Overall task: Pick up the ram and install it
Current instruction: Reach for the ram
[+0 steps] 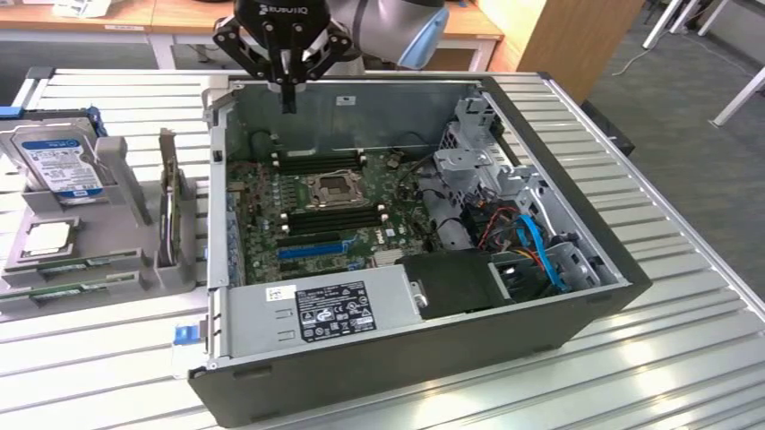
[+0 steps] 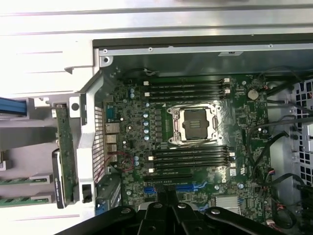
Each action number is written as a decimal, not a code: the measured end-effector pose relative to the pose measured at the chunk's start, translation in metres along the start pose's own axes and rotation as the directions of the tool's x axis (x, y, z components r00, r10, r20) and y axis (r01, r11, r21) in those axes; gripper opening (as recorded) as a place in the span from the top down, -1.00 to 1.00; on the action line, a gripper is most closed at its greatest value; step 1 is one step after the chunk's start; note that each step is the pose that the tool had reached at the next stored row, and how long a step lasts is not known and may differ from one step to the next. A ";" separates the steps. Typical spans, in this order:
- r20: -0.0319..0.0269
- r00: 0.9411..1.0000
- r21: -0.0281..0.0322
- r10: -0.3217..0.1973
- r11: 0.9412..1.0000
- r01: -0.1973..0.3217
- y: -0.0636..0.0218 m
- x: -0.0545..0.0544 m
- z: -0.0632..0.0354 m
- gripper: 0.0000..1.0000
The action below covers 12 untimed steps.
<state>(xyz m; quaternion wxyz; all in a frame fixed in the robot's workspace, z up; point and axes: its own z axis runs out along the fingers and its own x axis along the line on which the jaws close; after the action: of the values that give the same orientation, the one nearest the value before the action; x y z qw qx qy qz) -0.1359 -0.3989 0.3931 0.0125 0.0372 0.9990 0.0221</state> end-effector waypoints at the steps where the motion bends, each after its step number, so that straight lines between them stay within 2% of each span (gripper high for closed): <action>1: 0.000 1.000 0.000 0.000 1.000 0.000 -0.0001 0.001 0.0000 0.80; 12: 0.000 1.000 0.000 0.000 1.000 0.000 -0.0002 0.003 -0.0001 0.80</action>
<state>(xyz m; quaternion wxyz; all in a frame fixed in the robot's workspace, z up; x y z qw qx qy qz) -0.1392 -0.3989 0.3931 0.0125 0.0372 0.9990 0.0221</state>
